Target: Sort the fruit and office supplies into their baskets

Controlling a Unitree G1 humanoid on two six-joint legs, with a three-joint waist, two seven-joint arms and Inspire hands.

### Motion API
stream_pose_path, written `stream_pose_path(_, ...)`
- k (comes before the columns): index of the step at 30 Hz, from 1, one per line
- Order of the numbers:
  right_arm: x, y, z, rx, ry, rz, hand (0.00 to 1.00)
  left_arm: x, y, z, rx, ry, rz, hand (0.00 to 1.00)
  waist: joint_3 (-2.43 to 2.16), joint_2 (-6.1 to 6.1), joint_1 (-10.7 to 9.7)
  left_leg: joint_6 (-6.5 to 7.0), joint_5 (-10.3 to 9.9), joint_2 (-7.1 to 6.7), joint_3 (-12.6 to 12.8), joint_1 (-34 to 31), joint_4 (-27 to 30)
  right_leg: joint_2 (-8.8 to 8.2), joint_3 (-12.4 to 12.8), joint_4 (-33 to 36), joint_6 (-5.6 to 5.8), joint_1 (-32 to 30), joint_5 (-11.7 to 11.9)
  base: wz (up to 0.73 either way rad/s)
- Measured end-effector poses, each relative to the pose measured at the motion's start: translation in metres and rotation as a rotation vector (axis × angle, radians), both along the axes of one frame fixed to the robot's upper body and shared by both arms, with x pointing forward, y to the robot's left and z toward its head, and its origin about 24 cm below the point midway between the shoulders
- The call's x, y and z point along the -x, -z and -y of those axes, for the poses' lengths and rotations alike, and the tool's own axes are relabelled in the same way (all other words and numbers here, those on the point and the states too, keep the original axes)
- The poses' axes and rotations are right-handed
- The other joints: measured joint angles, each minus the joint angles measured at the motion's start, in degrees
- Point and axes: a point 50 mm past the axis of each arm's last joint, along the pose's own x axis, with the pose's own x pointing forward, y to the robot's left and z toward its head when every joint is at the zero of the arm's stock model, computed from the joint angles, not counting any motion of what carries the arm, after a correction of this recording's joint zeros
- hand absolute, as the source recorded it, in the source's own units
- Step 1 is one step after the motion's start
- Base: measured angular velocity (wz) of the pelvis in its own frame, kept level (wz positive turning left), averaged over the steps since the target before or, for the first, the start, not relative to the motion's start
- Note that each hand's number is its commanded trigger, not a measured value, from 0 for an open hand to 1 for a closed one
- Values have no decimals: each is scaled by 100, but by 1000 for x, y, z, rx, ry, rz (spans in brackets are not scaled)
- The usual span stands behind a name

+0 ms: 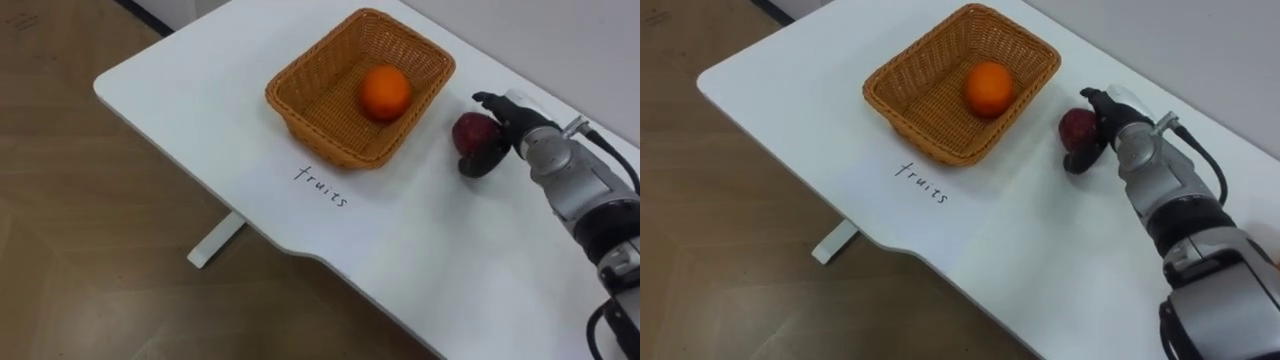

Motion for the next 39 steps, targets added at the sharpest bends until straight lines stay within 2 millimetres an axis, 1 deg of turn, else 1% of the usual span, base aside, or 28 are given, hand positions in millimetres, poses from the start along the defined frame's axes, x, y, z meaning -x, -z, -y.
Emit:
stream_pose_path(5,3,5,6,5,23,-26,0,-2,1,1,2,2,-8,0,-5,-3,85,0,0,4,-1,3,21,6,1,0,-8,7,29,0)
stream_pose_path(6,3,5,6,5,24,-28,25,-1,1,1,2,2,-9,0,-6,-5,95,0,1,4,-2,4,22,7,1,0,-8,9,32,0)
stream_pose_path(7,4,6,7,5,27,-30,56,-1,1,1,2,1,-13,0,-8,-5,110,0,2,4,-5,8,21,10,8,-1,-7,12,37,0)
stream_pose_path(8,4,6,7,6,27,-32,100,1,1,0,1,-1,-17,0,-8,-4,116,-1,2,4,-6,11,25,11,10,-2,-7,18,39,0)
stream_pose_path(10,4,6,7,7,26,-32,100,2,2,0,1,-3,-26,0,-5,5,119,-1,3,6,-7,11,25,13,14,-2,-7,18,40,0)
stream_pose_path(13,3,6,7,9,24,-28,100,2,2,0,2,-3,-31,0,-17,0,123,-4,4,14,-6,4,25,20,14,-1,-9,9,41,0)
stream_pose_path(21,1,1,7,36,17,-3,100,-2,2,0,5,-1,-29,0,0,78,130,-23,-4,59,12,9,33,55,5,-4,-17,14,47,0)
stream_pose_path(24,1,0,8,53,12,-4,100,-2,2,0,5,-2,-32,0,-7,102,130,-29,-7,65,13,7,29,60,5,-4,-18,10,47,0)
stream_pose_path(31,2,2,10,38,15,-12,100,1,3,0,4,-4,-45,0,-16,95,122,-32,-5,68,18,27,13,62,18,-6,-18,22,47,0)
stream_pose_path(39,3,3,9,6,23,-16,100,-1,3,-1,6,-2,-40,0,-33,68,96,-33,-5,69,15,31,5,63,15,-8,-18,26,47,0)
